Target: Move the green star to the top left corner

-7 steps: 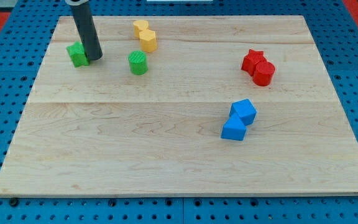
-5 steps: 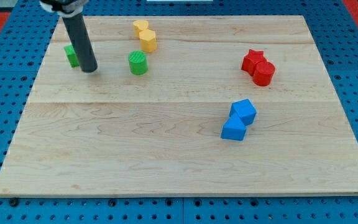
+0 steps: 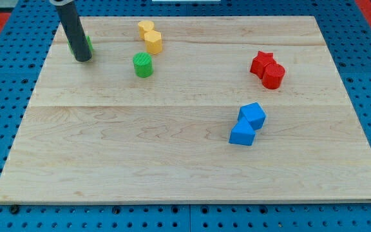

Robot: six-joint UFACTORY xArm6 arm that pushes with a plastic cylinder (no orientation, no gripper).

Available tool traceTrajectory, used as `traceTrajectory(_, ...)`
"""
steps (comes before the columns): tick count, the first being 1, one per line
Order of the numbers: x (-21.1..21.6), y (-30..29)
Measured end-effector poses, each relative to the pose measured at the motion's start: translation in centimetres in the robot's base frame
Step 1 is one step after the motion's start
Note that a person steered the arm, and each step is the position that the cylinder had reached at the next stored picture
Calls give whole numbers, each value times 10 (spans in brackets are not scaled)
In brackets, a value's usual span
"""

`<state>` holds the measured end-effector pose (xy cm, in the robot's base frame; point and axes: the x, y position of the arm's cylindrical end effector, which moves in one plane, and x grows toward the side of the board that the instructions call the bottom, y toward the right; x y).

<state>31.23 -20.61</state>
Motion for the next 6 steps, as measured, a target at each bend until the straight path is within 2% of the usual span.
traceTrajectory(1,-19,0)
traceTrajectory(6,-26,-21)
